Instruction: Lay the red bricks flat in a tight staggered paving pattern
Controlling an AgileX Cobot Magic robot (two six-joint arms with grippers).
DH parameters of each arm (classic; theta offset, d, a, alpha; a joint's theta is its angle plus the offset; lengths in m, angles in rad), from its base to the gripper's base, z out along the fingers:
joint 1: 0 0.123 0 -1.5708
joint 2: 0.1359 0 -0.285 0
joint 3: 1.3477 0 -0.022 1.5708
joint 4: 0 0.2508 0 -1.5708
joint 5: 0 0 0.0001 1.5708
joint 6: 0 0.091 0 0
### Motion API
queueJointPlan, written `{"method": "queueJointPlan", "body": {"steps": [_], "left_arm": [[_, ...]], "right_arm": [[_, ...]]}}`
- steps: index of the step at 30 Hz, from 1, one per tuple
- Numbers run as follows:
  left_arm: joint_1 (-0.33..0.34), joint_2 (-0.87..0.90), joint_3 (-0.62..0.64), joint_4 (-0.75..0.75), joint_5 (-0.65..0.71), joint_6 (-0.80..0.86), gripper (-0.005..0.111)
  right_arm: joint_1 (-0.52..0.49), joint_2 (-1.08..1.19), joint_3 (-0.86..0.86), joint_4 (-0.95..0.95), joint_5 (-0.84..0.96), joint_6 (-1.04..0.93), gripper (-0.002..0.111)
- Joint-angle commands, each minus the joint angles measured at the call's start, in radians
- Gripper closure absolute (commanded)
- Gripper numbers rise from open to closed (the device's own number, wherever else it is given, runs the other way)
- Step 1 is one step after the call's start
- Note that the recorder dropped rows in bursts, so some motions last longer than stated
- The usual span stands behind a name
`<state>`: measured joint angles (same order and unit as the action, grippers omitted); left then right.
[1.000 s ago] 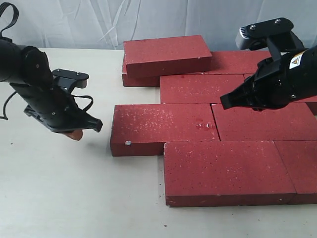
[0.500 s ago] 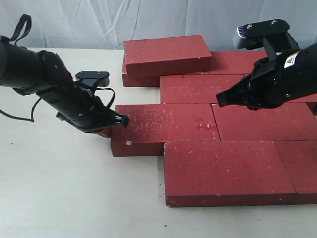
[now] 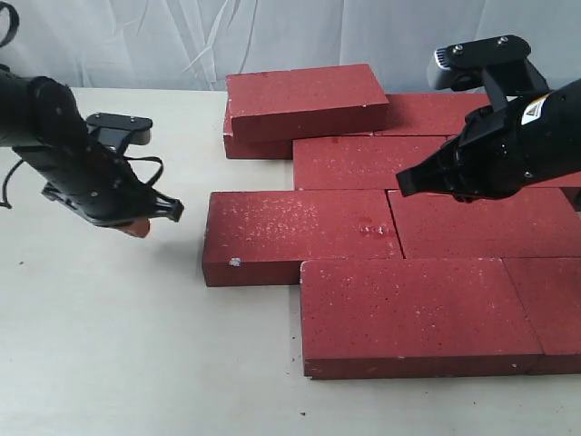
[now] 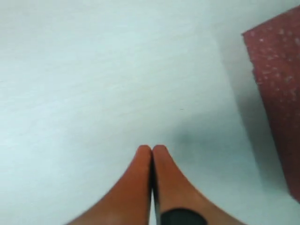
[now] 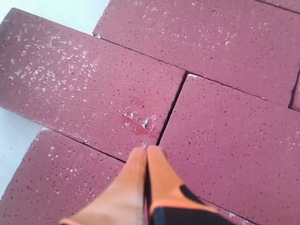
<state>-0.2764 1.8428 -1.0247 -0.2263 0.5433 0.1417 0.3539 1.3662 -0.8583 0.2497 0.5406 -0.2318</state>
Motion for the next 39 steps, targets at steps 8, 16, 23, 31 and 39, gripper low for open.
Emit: {"method": "queueJointPlan", "body": {"steps": [8, 16, 23, 31, 39], "left_arm": [[0.068, -0.06, -0.162, -0.048, -0.076, 0.021, 0.107], [0.075, 0.268, -0.609, -0.08, 0.041, 0.023, 0.107], [0.075, 0.473, -0.906, -0.114, 0.166, 0.044, 0.107], [0.073, 0.586, -1.063, -0.286, 0.224, 0.108, 0.107], [0.066, 0.584, -1.072, -0.412, 0.267, 0.158, 0.107]], "right_arm": [[-0.172, 0.413, -0.542, -0.038, 0.085, -0.025, 0.109], [-0.204, 0.848, -1.041, -0.067, 0.189, -0.025, 0.109], [-0.204, 1.017, -1.206, -0.083, 0.193, -0.025, 0.109], [-0.201, 1.069, -1.253, -0.08, 0.2, -0.027, 0.109], [-0.171, 1.051, -1.253, -0.02, 0.256, -0.069, 0.109]]}}
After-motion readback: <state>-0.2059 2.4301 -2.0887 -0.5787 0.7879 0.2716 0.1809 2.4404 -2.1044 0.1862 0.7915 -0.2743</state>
